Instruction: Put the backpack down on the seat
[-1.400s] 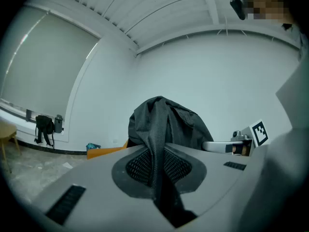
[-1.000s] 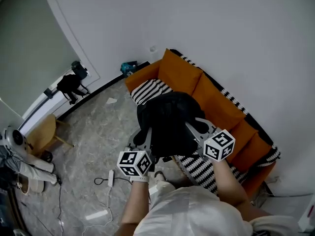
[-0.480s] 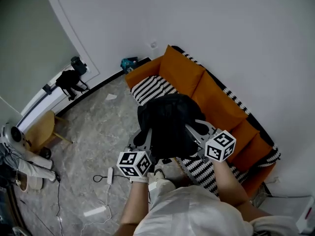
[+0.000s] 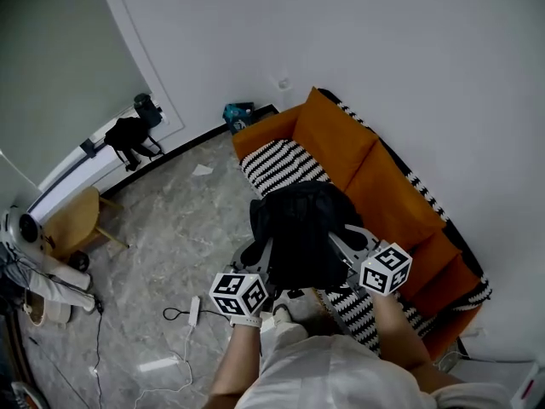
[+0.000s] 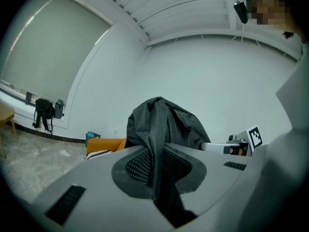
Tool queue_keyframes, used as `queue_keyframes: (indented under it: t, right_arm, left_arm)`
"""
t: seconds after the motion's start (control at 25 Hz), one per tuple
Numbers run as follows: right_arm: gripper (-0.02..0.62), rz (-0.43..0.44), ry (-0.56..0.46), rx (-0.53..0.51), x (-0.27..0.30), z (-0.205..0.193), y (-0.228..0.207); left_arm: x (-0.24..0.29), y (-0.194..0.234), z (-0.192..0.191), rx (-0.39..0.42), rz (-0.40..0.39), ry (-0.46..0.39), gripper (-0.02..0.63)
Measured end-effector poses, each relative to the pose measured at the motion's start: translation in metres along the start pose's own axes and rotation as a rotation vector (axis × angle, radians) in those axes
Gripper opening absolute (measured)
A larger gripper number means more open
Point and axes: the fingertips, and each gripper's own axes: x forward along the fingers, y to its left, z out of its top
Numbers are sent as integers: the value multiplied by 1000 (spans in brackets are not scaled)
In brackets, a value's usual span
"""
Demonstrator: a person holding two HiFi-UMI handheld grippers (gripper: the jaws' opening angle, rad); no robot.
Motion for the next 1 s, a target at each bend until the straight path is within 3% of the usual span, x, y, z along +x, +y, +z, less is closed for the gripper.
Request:
queue_keyframes:
  t: [0.56, 1.0]
  right_arm:
    - [51, 65, -26, -2, 138, 28, 22]
    - [51, 150, 9, -3, 222, 36, 7]
  left_arm:
    - [5, 121, 65, -4, -17, -43, 61]
    - [33, 190, 86, -44, 56, -69, 61]
